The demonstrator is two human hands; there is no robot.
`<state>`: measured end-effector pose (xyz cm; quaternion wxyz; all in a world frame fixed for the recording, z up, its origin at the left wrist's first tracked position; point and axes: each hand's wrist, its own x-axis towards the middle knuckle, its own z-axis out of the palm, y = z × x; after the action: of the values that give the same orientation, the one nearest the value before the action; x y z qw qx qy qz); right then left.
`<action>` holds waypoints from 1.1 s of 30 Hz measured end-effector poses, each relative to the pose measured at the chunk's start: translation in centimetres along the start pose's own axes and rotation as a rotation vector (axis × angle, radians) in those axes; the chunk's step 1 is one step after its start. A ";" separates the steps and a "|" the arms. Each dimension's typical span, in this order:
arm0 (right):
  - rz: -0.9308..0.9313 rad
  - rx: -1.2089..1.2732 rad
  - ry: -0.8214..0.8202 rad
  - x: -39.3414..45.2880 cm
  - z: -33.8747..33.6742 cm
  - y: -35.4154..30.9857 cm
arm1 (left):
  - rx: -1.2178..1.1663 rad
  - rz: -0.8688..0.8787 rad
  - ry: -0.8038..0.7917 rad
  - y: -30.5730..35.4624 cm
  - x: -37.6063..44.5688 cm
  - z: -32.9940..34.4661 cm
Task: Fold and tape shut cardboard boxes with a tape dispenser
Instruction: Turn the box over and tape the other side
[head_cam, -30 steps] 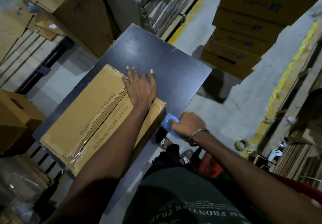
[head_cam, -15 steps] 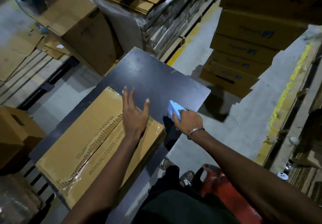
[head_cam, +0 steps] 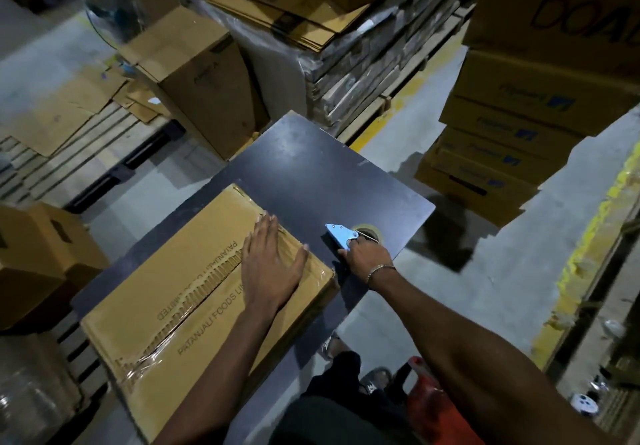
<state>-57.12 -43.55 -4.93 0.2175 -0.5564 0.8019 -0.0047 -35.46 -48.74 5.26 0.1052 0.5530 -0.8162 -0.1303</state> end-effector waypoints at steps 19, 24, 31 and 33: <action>-0.013 0.666 0.628 -9.2 -2.0 -13.3 | -0.152 0.065 0.134 -0.7 0.1 0.7; 0.250 0.887 0.279 -8.5 -3.9 -10.8 | -0.194 0.057 0.083 -0.4 0.0 -0.1; 0.110 0.833 0.369 -7.7 -8.2 -12.0 | -0.168 0.120 -0.013 -1.8 0.8 -2.5; -0.070 0.532 0.365 -8.0 -6.9 -13.5 | -0.140 0.148 -0.002 -3.0 1.0 -2.9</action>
<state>-45.25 -43.17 7.40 0.2079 -0.4972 0.7787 -0.3214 -32.29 -51.05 7.00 0.1520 0.4824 -0.8437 -0.1797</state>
